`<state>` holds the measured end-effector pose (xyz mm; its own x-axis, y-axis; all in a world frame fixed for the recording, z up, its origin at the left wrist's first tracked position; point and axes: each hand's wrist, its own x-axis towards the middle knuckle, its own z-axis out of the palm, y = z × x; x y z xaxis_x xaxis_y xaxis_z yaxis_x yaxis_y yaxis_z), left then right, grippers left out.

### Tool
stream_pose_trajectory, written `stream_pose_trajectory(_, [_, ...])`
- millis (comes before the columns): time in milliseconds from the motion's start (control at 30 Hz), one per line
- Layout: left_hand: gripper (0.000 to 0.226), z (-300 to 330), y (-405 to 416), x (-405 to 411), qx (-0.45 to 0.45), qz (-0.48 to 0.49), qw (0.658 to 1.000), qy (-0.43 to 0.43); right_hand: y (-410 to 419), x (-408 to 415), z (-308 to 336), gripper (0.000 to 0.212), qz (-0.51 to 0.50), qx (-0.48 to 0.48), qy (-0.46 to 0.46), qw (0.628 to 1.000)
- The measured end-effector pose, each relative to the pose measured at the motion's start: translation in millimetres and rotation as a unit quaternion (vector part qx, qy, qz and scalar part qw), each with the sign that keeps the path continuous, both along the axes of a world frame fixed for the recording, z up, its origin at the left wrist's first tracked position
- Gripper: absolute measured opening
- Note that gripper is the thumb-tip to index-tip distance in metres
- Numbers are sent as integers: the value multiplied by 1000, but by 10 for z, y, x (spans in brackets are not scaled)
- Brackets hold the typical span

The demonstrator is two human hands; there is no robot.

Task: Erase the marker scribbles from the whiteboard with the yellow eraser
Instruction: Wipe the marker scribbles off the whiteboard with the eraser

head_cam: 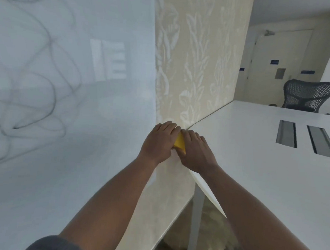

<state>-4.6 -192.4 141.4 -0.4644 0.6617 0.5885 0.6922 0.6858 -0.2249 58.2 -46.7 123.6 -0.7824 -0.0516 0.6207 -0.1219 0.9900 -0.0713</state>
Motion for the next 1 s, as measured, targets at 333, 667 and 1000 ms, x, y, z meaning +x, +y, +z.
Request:
stream_pose_trajectory(333, [44, 1518, -2253, 879, 232, 100, 963, 97, -2239, 249, 1462, 59, 137, -88, 195, 967])
stream_pose_trajectory(667, [56, 2099, -3899, 1553, 299, 155, 927, 162, -3966, 456, 2132, 61, 228, -71, 301, 923])
stream_pose_trajectory(1000, [8, 2166, -5272, 2149, 284, 332, 866, 242, -5208, 450, 2307, 59, 344, -138, 312, 875])
